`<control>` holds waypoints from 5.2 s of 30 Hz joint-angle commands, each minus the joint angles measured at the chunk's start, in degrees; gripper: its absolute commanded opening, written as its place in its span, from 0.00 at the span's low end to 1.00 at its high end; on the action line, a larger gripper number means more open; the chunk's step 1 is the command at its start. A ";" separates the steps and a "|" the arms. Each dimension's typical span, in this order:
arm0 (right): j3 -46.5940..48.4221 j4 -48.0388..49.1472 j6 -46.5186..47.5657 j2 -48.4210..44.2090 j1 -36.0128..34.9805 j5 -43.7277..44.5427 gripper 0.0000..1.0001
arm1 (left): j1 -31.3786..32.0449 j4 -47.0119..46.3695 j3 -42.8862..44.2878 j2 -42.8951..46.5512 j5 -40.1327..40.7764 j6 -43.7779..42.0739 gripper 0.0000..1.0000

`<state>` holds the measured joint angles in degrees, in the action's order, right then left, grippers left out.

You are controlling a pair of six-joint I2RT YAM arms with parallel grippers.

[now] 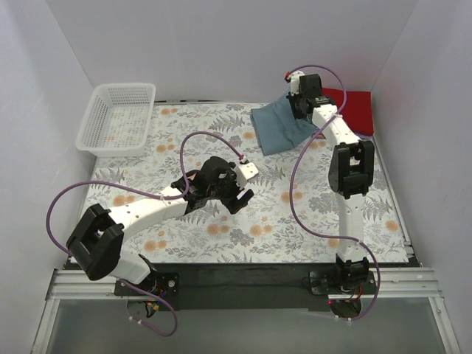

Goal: Fold and stack the t-shirts
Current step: Neatly place the folded tshirt to the corner, then reset both grippers

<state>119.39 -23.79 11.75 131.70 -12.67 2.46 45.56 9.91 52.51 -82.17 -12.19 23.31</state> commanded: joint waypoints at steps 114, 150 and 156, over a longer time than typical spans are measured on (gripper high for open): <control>5.67 9.38 9.52 -2.94 19.25 3.52 0.17 | 0.05 7.14 0.92 1.23 3.48 -1.07 0.86; -46.86 -13.83 7.23 -52.06 15.92 -22.32 0.98 | -43.27 28.06 14.39 -2.12 -18.23 14.31 0.86; -64.89 -9.88 8.29 -61.64 15.83 -20.30 0.98 | -43.19 25.69 5.33 0.96 -15.50 13.60 0.86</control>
<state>57.21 -37.21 19.70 75.24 3.25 -17.67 2.26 36.49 59.86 -85.97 -29.41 38.50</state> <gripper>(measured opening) 0.983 0.860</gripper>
